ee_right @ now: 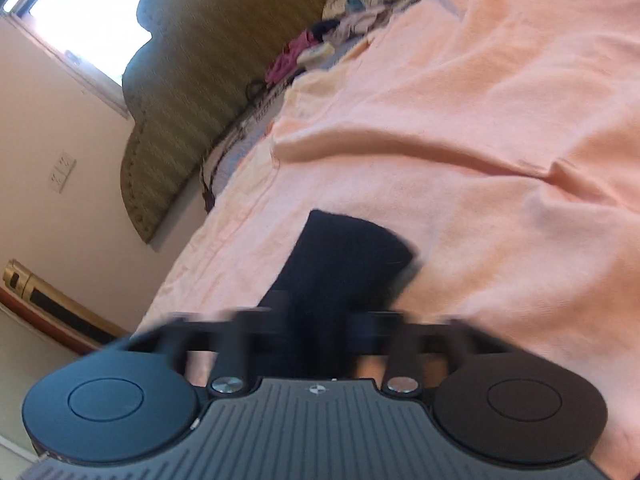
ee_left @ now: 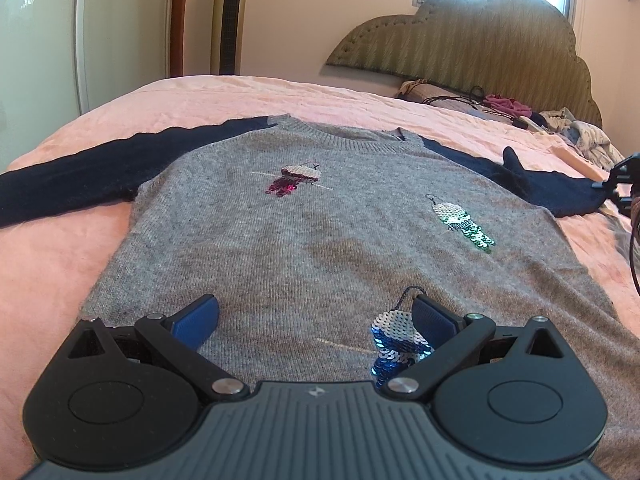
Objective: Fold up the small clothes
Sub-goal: 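Grasp the navy sleeve cuff with the right gripper and lift it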
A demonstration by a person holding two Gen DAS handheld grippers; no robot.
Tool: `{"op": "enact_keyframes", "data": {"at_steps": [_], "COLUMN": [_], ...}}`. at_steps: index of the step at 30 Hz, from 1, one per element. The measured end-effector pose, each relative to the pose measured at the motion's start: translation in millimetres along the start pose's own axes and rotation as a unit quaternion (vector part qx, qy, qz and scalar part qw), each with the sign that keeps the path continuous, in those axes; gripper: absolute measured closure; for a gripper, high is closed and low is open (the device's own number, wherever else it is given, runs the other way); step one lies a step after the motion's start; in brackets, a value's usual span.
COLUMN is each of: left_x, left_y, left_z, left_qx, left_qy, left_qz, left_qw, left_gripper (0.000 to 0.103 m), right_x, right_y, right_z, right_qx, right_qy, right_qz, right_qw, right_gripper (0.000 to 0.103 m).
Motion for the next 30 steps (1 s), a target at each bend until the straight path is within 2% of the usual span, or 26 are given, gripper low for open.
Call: {"op": "enact_keyframes", "data": {"at_steps": [3, 6, 9, 12, 15, 16, 18, 19, 21, 24, 27, 30], "left_x": [1, 2, 2, 2, 3, 3, 4, 4, 5, 10, 17, 25], "left_y": [0, -1, -1, -1, -1, -1, -1, -1, -3, -9, -34, -73], "left_z": [0, 0, 0, 1, 1, 1, 1, 2, 1, 7, 15, -2], "left_qx": [-0.002, -0.003, -0.003, -0.004, -0.004, -0.005, -0.006, -0.007, -0.006, -0.001, -0.012, 0.018], "left_qy": [0.004, 0.006, 0.006, 0.007, 0.009, 0.009, 0.011, 0.012, 0.017, 0.020, 0.054, 0.108], "left_qz": [0.005, 0.008, 0.008, 0.009, 0.010, 0.010, 0.012, 0.013, 0.016, 0.037, 0.077, 0.131], "left_qw": [1.0000, 0.9999, 0.9999, 0.9999, 0.9999, 0.9999, 0.9999, 0.9998, 0.9997, 0.9991, 0.9955, 0.9854], "left_gripper": [0.000, 0.000, 0.000, 0.000, 0.000, 0.000, 0.000, 0.000, 0.000, 0.000, 0.000, 0.000], "right_x": [40, 110, 188, 254, 284, 287, 283, 278, 262, 228, 198, 175], "right_y": [9, 46, 112, 191, 263, 283, 312, 319, 315, 287, 246, 212], "right_z": [27, 54, 68, 60, 37, 31, 27, 36, 52, 57, 58, 57], "right_qx": [-0.013, 0.002, 0.060, 0.136, 0.196, 0.213, 0.247, 0.243, 0.221, 0.185, 0.144, 0.117], "right_qy": [-0.046, -0.119, -0.215, -0.278, -0.281, -0.273, -0.259, -0.261, -0.264, -0.232, -0.202, -0.172], "right_qz": [0.048, 0.126, 0.178, 0.210, 0.230, 0.233, 0.235, 0.235, 0.230, 0.224, 0.218, 0.220], "right_qw": [0.998, 0.985, 0.958, 0.927, 0.911, 0.909, 0.904, 0.904, 0.910, 0.928, 0.944, 0.953], "right_gripper": [0.089, 0.089, 0.089, 0.089, 0.088, 0.083, 0.063, 0.055, 0.055, 0.055, 0.055, 0.048]}}
Point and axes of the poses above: each gripper's, at about its wrist camera, not at the fingertips, and z roughly against the way its jaws point, x to its left, y to its underside, the point moved 7 cm from there along -z, roughly the way its jaws point, and after that the axes turned 4 degrees about x, right-handed, at the moved point
